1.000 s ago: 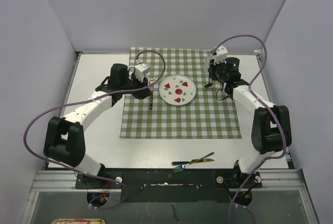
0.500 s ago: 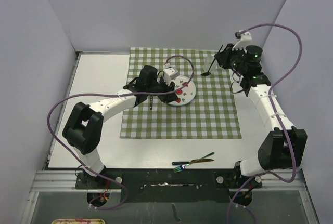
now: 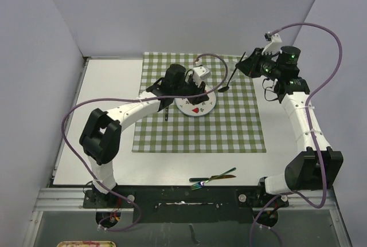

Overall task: Set the dinner table for one person
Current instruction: Place the spoon on the napkin.

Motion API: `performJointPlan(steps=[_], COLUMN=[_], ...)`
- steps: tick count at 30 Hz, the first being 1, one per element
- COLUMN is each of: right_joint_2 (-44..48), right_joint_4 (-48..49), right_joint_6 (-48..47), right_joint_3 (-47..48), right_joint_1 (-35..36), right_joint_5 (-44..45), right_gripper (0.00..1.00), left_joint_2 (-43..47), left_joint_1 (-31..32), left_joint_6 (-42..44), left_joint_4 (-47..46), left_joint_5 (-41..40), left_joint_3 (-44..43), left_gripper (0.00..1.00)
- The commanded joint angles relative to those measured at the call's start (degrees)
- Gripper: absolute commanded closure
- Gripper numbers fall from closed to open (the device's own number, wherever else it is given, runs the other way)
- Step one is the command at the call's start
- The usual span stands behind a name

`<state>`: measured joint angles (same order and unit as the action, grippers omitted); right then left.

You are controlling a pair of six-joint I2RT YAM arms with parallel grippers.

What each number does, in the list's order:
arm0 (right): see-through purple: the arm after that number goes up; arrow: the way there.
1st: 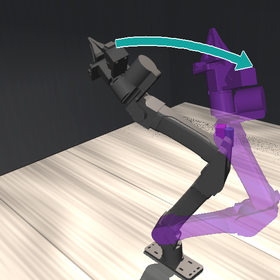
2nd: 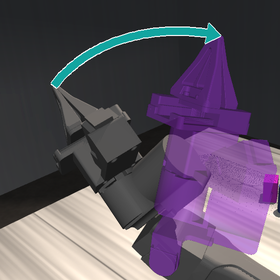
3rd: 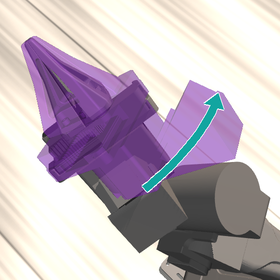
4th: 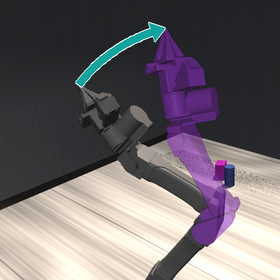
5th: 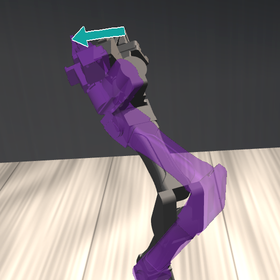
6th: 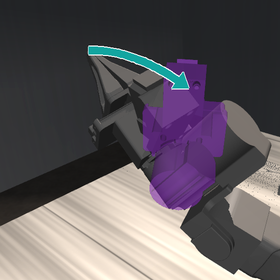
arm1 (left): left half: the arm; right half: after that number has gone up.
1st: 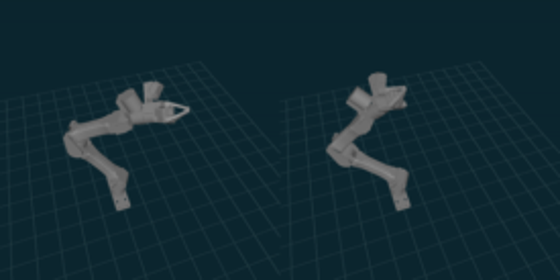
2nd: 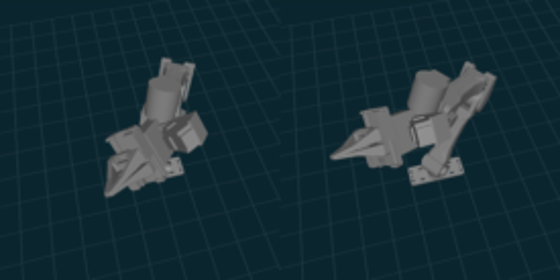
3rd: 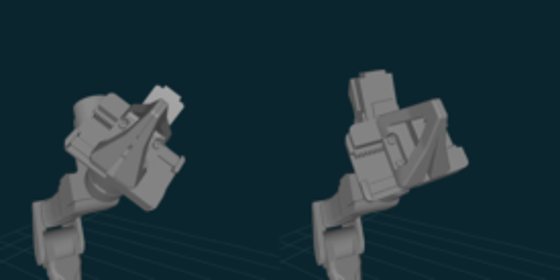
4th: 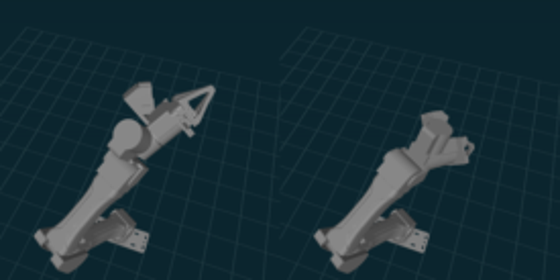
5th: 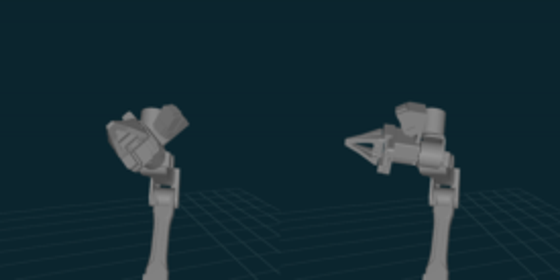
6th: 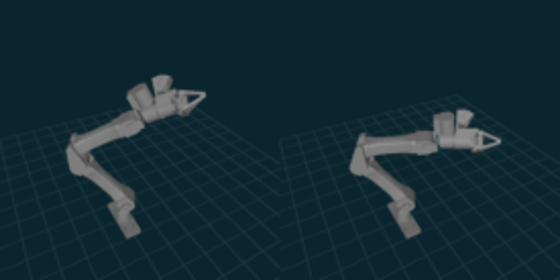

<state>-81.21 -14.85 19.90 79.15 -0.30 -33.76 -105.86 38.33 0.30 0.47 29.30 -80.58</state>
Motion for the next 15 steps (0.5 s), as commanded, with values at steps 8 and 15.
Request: performJointPlan(steps=[8,15], right_joint_2=[3.75,4.18], right_joint_4=[-0.92,-0.53], right_joint_6=[-3.33,-2.48], right_joint_3=[-4.02,-3.77], right_joint_1=[0.47,0.3], right_joint_5=[-1.85,-3.07], right_gripper=[1.0,1.0], left_joint_2=[-3.7,-5.27], left_joint_1=[5.59,6.89], left_joint_6=[8.56,7.14], left_joint_4=[8.7,9.77], left_joint_5=[-4.7,-3.39], left_joint_3=[-18.99,-20.62], left_gripper=[0.81,0.8])
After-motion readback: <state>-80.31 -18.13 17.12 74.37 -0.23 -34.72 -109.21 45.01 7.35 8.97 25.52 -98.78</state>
